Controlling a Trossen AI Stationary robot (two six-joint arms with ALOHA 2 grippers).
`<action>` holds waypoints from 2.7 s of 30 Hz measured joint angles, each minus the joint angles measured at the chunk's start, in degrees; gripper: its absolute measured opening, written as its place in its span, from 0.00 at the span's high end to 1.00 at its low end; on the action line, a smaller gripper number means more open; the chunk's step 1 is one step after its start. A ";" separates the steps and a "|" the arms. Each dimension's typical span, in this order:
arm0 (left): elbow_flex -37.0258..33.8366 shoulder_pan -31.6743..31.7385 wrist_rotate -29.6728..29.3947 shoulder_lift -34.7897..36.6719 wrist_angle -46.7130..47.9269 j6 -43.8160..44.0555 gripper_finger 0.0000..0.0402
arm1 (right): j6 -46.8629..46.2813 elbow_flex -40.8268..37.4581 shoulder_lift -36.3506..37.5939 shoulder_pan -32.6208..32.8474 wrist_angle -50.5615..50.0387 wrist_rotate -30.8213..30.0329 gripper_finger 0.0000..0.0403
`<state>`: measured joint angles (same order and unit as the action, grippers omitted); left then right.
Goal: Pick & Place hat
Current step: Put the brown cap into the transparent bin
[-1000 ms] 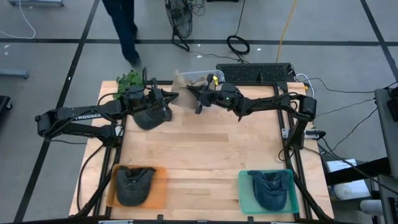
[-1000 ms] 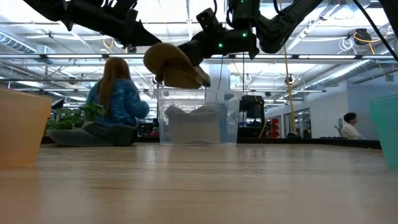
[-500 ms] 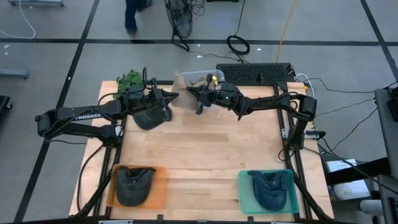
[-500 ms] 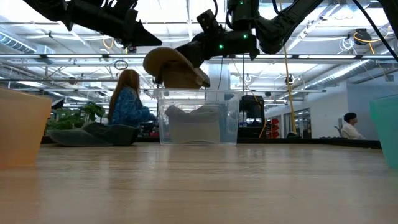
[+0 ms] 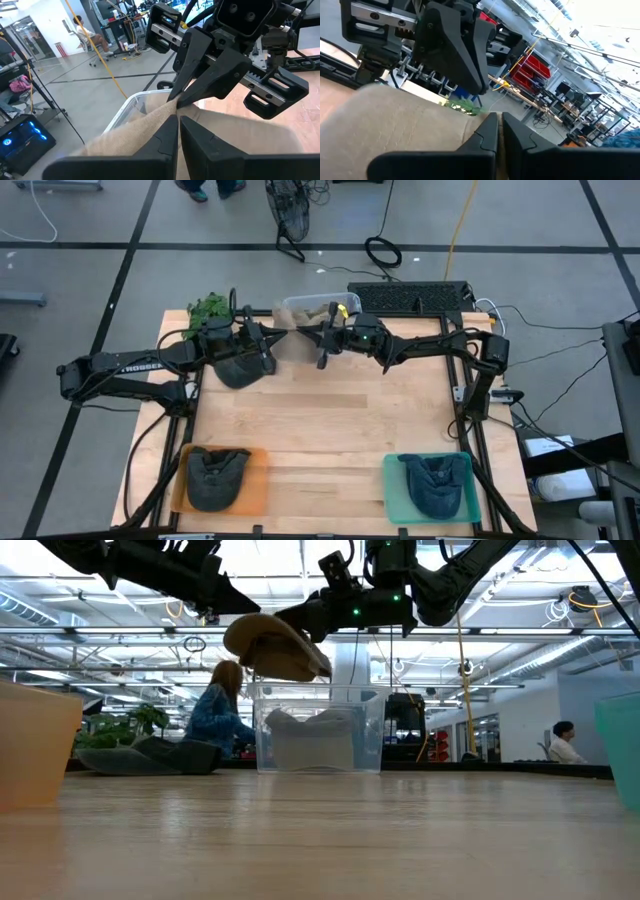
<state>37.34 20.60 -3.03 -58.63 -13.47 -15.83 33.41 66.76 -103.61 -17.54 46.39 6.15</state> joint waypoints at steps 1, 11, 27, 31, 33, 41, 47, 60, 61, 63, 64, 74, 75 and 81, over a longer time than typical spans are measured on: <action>0.00 0.00 0.00 0.00 0.00 -0.16 0.92 | 0.00 0.00 0.00 0.00 0.00 -0.02 1.00; 0.00 0.00 0.00 0.00 0.20 -1.66 0.92 | -3.35 0.00 0.00 -0.10 0.00 -0.04 1.00; 0.00 0.00 0.00 0.00 0.48 -1.75 0.92 | -4.68 0.00 0.00 -0.44 0.02 -0.09 1.00; 0.00 0.00 0.00 0.00 0.50 -1.63 0.92 | -4.16 0.00 0.00 -0.44 0.02 -0.09 1.00; 0.00 0.00 0.00 0.00 0.52 -1.21 0.92 | -3.40 0.00 0.00 -0.44 0.02 -0.67 1.00; 0.00 0.00 0.05 0.00 1.31 -0.51 0.92 | 7.97 0.00 0.00 0.72 -1.45 -9.30 1.00; 0.00 -0.10 0.60 0.00 1.61 -0.25 0.87 | 12.35 -0.04 0.00 3.41 -2.69 -4.35 1.00; 0.00 -0.48 4.21 -1.10 3.17 -2.37 0.30 | 14.14 -0.07 -0.02 4.83 -3.26 -4.00 1.00; 0.04 -0.47 4.54 -1.89 3.14 -2.62 0.28 | 14.23 -0.07 -0.02 4.92 -3.32 -2.96 1.00; -0.07 -0.43 5.33 -3.10 4.10 -3.31 0.26 | 14.26 -0.07 -0.02 5.35 -3.55 -1.62 1.00; -0.04 -0.42 5.71 -3.81 3.68 -4.14 0.25 | 14.27 -0.07 -0.02 5.40 -3.52 -1.35 1.00; 0.05 0.07 4.97 -7.75 0.39 -6.14 0.45 | 15.69 -0.07 -0.07 5.57 -5.01 -1.91 1.00; 0.04 0.04 4.86 -7.74 0.59 -6.14 0.48 | 15.70 -0.07 -0.09 5.53 -5.11 -1.95 1.00; 0.02 0.05 4.81 -7.32 0.66 -6.14 0.65 | 15.72 0.00 -0.02 5.51 -5.30 -2.08 1.00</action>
<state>37.36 20.65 1.78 -65.95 -12.82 -21.98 49.12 66.76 -103.63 -12.03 41.09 4.08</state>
